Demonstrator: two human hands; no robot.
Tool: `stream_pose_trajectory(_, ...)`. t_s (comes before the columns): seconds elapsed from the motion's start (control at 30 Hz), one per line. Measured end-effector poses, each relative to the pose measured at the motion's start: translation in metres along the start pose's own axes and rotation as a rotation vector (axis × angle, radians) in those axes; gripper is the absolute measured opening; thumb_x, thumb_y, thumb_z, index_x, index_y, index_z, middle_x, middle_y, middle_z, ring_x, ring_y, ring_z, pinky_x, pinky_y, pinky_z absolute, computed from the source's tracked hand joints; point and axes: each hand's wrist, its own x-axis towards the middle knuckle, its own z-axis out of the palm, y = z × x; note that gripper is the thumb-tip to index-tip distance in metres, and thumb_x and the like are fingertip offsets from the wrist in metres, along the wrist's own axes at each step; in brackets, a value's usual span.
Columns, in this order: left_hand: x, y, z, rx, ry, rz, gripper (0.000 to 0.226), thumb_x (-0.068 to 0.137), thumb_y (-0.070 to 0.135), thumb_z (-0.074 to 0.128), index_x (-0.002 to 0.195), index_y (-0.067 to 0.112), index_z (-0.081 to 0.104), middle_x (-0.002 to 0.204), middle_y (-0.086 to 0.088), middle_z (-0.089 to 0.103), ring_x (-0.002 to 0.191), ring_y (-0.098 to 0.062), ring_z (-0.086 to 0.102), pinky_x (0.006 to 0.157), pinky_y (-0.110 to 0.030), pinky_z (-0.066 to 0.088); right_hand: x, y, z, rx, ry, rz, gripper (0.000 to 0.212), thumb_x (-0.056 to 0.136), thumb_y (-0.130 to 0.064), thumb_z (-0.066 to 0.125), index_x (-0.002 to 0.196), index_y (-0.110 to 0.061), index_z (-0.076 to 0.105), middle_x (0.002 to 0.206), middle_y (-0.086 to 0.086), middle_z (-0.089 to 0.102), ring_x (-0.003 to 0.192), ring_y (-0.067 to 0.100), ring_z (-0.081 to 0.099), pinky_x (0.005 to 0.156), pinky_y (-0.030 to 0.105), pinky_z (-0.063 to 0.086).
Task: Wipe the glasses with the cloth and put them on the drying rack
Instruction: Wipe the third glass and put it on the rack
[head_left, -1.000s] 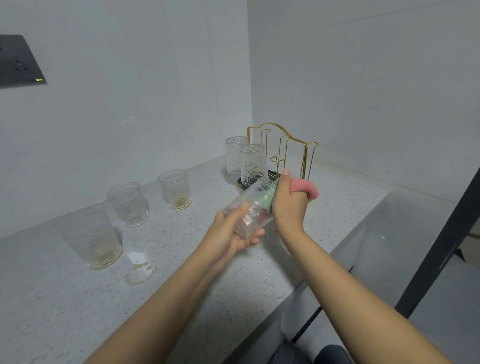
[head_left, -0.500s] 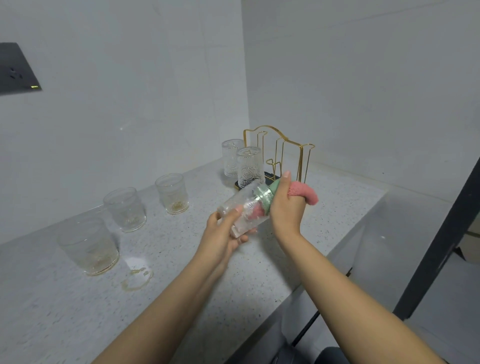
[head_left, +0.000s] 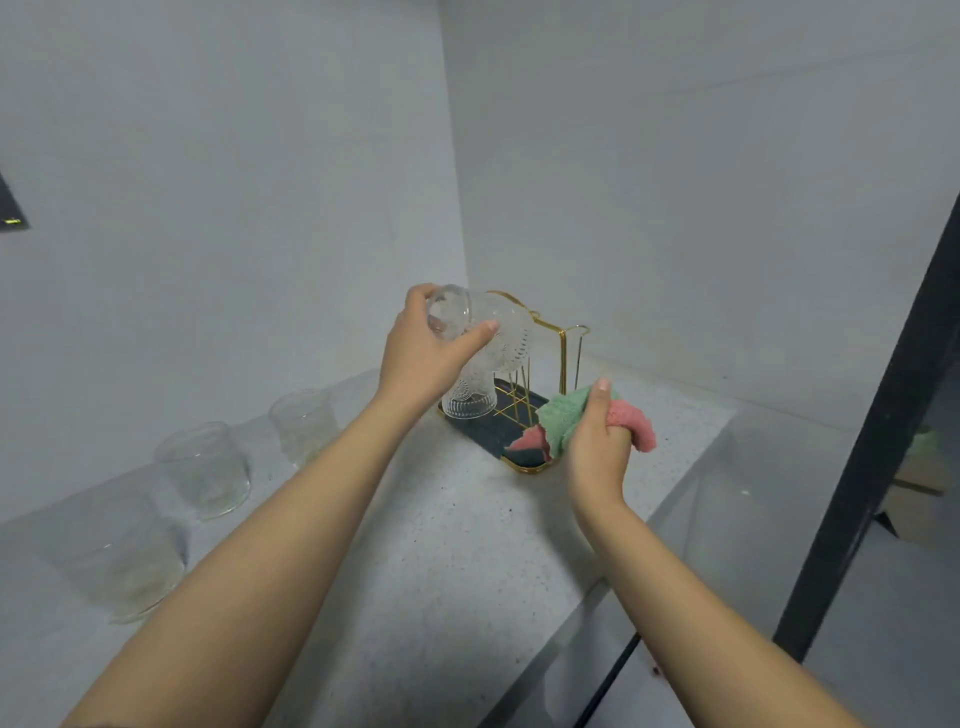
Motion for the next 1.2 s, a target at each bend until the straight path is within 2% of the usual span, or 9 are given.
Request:
stream_pose_trajectory(0.17, 0.025, -0.002, 0.035, 0.238, -0.158, 0.067, 0.078, 0.074, 0.053, 0.074, 0.142, 0.025, 0.047, 0.135, -0.013, 0.054, 0.126, -0.027, 0.05, 0.101, -0.036, 0.043, 0.012, 0.008, -0.007, -0.045, -0.018, 0.033, 0.047, 0.099, -0.037, 0.033, 0.087, 0.0, 0.058, 0.077, 0.013, 0.063, 0.068, 0.013, 0.06, 0.052, 0.011, 0.043)
stream_pose_trajectory(0.3, 0.029, -0.016, 0.058, 0.253, -0.239, 0.006, 0.084, 0.074, 0.057, 0.073, 0.145, 0.023, 0.045, 0.144, -0.013, 0.05, 0.136, -0.026, 0.043, 0.109, -0.041, 0.04, 0.023, 0.02, -0.008, -0.063, -0.061, 0.069, 0.049, 0.097, -0.043, 0.033, 0.081, -0.005, 0.059, 0.085, 0.022, 0.067, 0.083, 0.028, 0.065, 0.077, 0.036, 0.051)
stream_pose_trajectory(0.5, 0.027, -0.03, 0.078, 0.251, -0.297, -0.02, 0.083, 0.078, 0.051, 0.074, 0.147, 0.017, 0.043, 0.152, -0.007, 0.044, 0.142, -0.024, 0.038, 0.113, -0.039, 0.035, 0.035, 0.033, -0.017, -0.072, -0.18, 0.136, 0.063, 0.097, -0.048, 0.026, 0.067, -0.008, 0.065, 0.066, 0.023, 0.069, 0.08, 0.032, 0.068, 0.087, 0.044, 0.05)
stream_pose_trajectory(0.67, 0.028, -0.033, 0.081, 0.28, -0.319, -0.025, 0.08, 0.08, 0.053, 0.072, 0.147, 0.018, 0.044, 0.152, -0.011, 0.043, 0.143, -0.027, 0.034, 0.115, -0.041, 0.031, 0.037, 0.034, -0.018, -0.112, -0.24, 0.18, 0.06, 0.098, -0.048, 0.026, 0.074, -0.007, 0.064, 0.072, 0.028, 0.068, 0.08, 0.035, 0.068, 0.088, 0.043, 0.051)
stream_pose_trajectory(0.77, 0.027, -0.032, 0.079, 0.3, -0.328, -0.028, 0.079, 0.08, 0.054, 0.071, 0.146, 0.019, 0.044, 0.152, -0.009, 0.044, 0.143, -0.027, 0.034, 0.116, -0.043, 0.031, 0.038, 0.037, -0.018, -0.144, -0.227, 0.194, 0.055, 0.096, -0.05, 0.03, 0.077, -0.013, 0.065, 0.079, 0.02, 0.071, 0.084, 0.028, 0.069, 0.091, 0.043, 0.049)
stream_pose_trajectory(0.87, 0.027, -0.016, 0.082, 0.467, -0.278, -0.045, 0.077, 0.082, 0.066, 0.06, 0.144, 0.022, 0.046, 0.151, -0.01, 0.042, 0.143, -0.03, 0.03, 0.114, -0.045, 0.026, 0.038, 0.037, -0.018, -0.16, -0.26, 0.222, 0.06, 0.094, -0.054, 0.027, 0.09, -0.008, 0.066, 0.076, 0.021, 0.071, 0.084, 0.027, 0.069, 0.091, 0.042, 0.049)
stream_pose_trajectory(1.0, 0.041, 0.016, 0.1, 0.521, -0.103, -0.043, 0.067, 0.088, 0.063, 0.052, 0.133, 0.013, 0.048, 0.133, -0.012, 0.057, 0.13, -0.033, 0.045, 0.106, -0.044, 0.026, 0.043, 0.035, -0.024, -0.133, -0.258, 0.219, 0.062, 0.097, -0.049, 0.028, 0.083, -0.002, 0.067, 0.074, 0.023, 0.07, 0.078, 0.026, 0.069, 0.081, 0.032, 0.051)
stream_pose_trajectory(1.1, 0.053, 0.028, 0.12, 0.478, -0.074, -0.131, 0.075, 0.089, 0.061, 0.052, 0.134, 0.002, 0.035, 0.125, -0.014, 0.063, 0.123, -0.036, 0.053, 0.102, -0.044, 0.031, 0.046, 0.035, -0.03, -0.129, -0.234, 0.203, 0.055, 0.099, -0.043, 0.03, 0.085, -0.004, 0.065, 0.076, 0.016, 0.069, 0.075, 0.016, 0.065, 0.068, 0.022, 0.046)
stream_pose_trajectory(1.2, 0.055, 0.033, 0.137, 0.529, -0.064, -0.156, 0.081, 0.089, 0.054, 0.057, 0.137, -0.004, 0.028, 0.121, -0.012, 0.065, 0.118, -0.033, 0.057, 0.1, -0.041, 0.034, 0.052, 0.034, -0.032, -0.123, -0.233, 0.2, 0.057, 0.099, -0.043, 0.03, 0.082, -0.002, 0.067, 0.076, 0.02, 0.07, 0.074, 0.016, 0.065, 0.067, 0.02, 0.047)
